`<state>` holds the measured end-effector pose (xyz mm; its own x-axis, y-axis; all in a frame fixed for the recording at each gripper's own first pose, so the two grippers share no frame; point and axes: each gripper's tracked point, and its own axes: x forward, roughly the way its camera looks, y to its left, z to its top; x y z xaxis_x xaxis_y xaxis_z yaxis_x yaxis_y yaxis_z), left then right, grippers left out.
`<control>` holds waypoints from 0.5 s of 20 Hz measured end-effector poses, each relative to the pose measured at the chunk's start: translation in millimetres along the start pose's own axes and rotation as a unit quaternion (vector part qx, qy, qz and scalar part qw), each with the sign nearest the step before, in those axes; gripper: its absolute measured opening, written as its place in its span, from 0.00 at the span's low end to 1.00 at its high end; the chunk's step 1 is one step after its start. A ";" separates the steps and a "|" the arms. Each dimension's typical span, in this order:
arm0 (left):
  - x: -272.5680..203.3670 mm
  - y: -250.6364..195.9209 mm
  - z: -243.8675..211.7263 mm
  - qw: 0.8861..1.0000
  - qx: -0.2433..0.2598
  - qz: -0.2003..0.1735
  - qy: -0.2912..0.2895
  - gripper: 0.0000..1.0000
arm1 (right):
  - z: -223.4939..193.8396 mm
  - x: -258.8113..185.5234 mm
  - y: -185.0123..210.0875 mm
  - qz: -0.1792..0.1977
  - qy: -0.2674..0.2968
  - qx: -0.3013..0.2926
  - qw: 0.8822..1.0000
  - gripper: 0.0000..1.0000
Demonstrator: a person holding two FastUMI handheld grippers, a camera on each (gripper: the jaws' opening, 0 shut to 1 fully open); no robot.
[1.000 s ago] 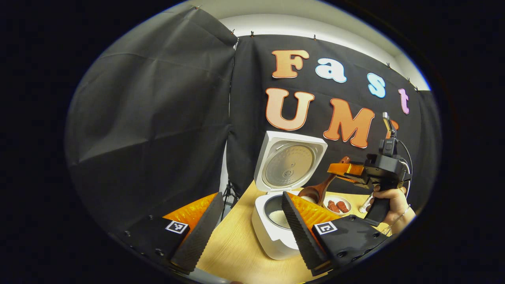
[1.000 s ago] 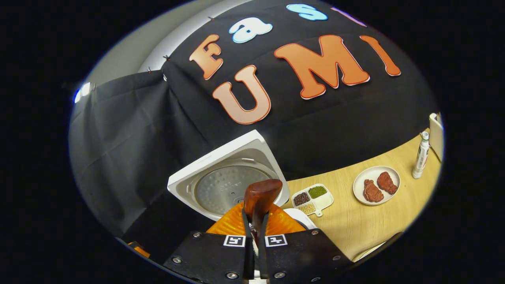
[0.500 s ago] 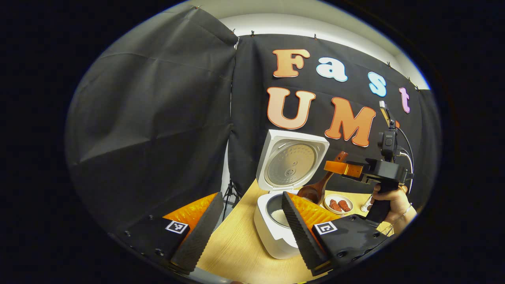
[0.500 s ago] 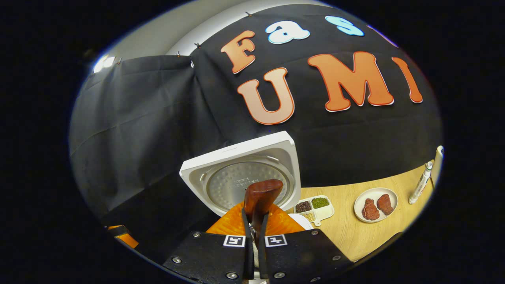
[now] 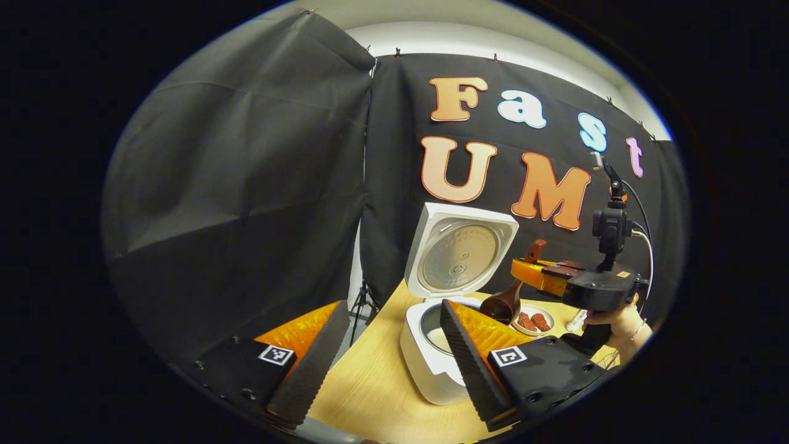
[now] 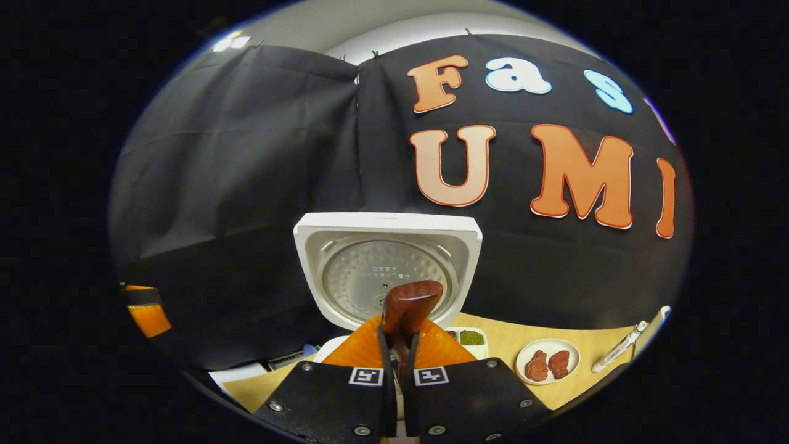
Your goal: Close the left gripper, press the button to open the rice cooker; take a wooden spoon from the chopstick holder with the right hand, scoop a spoonful of rice and pour it into the rice cooker, then put the wooden spoon back into the chopstick holder.
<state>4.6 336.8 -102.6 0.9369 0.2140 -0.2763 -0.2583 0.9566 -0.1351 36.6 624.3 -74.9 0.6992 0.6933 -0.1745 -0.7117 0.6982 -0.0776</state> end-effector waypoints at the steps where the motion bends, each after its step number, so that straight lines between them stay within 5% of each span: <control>1: 1.5 -1.4 -0.3 1.000 0.001 -0.001 0.000 1.00 | -0.6 -0.2 0.7 0.001 0.001 0.002 1.000 0.04; 7: -0.5 -1.5 1.1 1.000 -0.001 -0.002 -0.001 1.00 | -0.9 -3.7 -19.5 -0.014 0.007 0.109 0.994 0.04; 10: -1.7 -3.6 2.4 1.000 -0.015 -0.006 0.001 1.00 | 0.6 -6.8 -35.3 -0.022 0.008 0.195 0.981 0.04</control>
<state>4.4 333.5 -99.3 0.9400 0.2014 -0.2753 -0.2529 0.9531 -0.1664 57.0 595.1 -70.4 0.7248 0.6609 -0.1949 -0.5994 0.7442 0.2947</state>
